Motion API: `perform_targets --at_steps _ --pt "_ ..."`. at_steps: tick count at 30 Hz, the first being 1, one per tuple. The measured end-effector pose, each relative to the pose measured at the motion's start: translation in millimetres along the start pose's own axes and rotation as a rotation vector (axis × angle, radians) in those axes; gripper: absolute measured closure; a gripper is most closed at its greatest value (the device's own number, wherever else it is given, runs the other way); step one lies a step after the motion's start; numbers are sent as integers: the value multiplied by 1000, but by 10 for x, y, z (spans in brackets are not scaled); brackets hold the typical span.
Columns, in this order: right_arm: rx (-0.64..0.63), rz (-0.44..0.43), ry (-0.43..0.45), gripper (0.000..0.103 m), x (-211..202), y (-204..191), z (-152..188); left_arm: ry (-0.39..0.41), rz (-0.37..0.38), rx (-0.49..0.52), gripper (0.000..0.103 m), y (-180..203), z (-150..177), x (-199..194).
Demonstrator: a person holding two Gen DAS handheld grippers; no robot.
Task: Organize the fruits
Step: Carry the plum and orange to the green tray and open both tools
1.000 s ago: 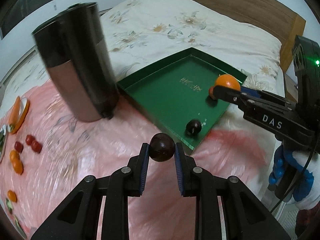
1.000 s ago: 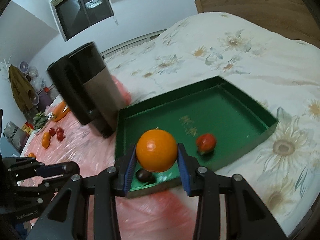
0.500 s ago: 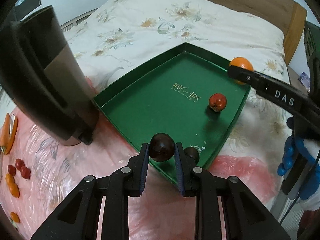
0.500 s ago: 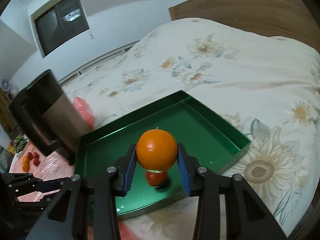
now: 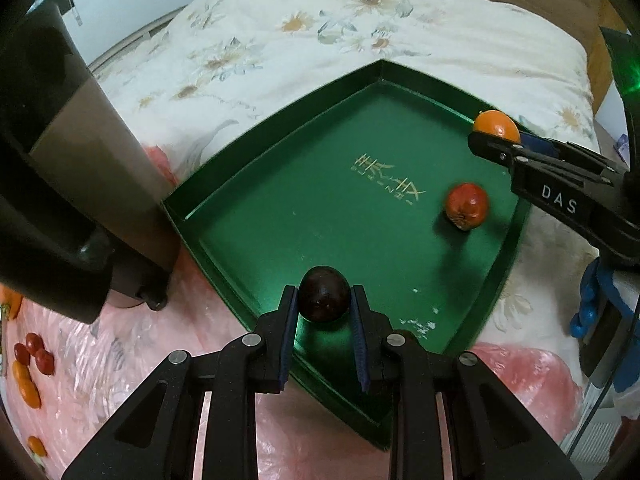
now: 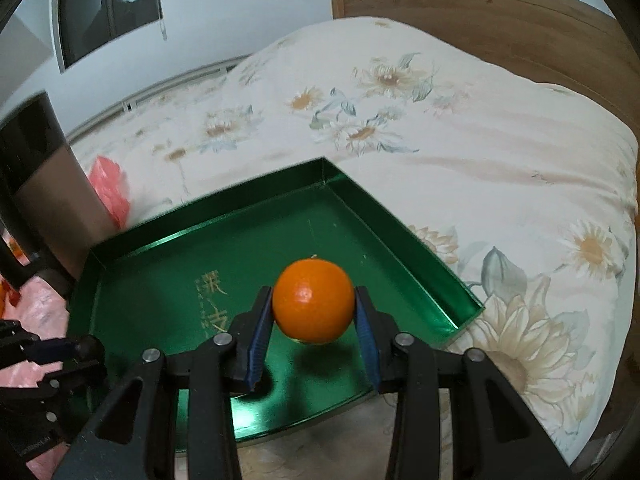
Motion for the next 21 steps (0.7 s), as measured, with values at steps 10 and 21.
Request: perform_targets --at_steps 10,21 --pt "-39 26 -76 72 177 11 126 -34 13 -18 72 12 30 155" --pt "-40 52 -53 0 51 56 84 28 -14 -46 44 -61 -18 -81"
Point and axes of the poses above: each gripper's, at about its wrist camera, not at the fingertips, and x roughly the way its jaws point, y to its right, z to its underside, the point moved 9 cm from there along x, roughly the way its jaws point, and after that the axes turned 4 degrees about -z, right-handed, at the moved point
